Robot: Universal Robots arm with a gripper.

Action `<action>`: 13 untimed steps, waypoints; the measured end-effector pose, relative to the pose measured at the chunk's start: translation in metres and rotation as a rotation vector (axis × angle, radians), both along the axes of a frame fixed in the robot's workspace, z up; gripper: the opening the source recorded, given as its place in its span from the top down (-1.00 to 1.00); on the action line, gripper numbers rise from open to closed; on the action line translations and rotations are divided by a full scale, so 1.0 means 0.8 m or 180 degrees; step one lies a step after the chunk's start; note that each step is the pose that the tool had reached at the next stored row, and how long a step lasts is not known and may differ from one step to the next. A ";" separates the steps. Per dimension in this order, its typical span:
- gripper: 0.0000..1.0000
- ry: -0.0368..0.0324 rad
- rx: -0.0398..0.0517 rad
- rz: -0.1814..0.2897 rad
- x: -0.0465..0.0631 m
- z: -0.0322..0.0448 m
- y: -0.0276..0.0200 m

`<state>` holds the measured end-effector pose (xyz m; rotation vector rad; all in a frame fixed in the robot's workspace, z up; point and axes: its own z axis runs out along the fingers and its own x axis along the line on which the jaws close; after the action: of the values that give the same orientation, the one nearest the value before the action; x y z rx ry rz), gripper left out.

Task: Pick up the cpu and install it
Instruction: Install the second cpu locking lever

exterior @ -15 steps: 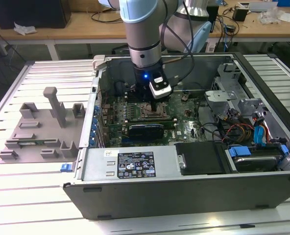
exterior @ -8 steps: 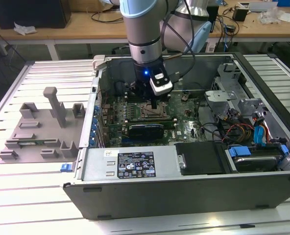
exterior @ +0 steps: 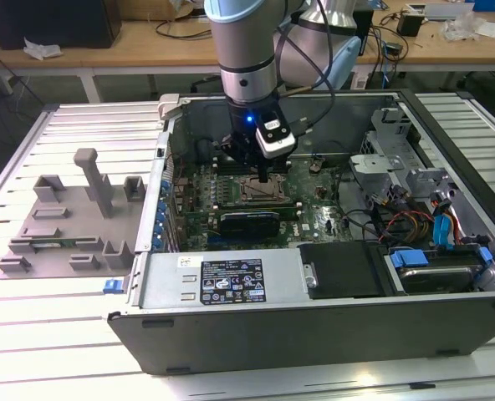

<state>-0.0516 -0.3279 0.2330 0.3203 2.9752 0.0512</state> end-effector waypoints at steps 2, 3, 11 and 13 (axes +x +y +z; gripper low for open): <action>0.79 0.0000 0.0000 0.0000 0.000 0.0001 0.0000; 0.79 0.0000 0.0000 0.0000 0.000 0.0002 0.0000; 0.79 0.0000 0.0000 0.0000 0.000 0.0006 0.0000; 0.79 0.0000 0.0000 0.0000 0.000 0.0057 0.0000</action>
<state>-0.0516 -0.3279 0.2375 0.3203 2.9752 0.0511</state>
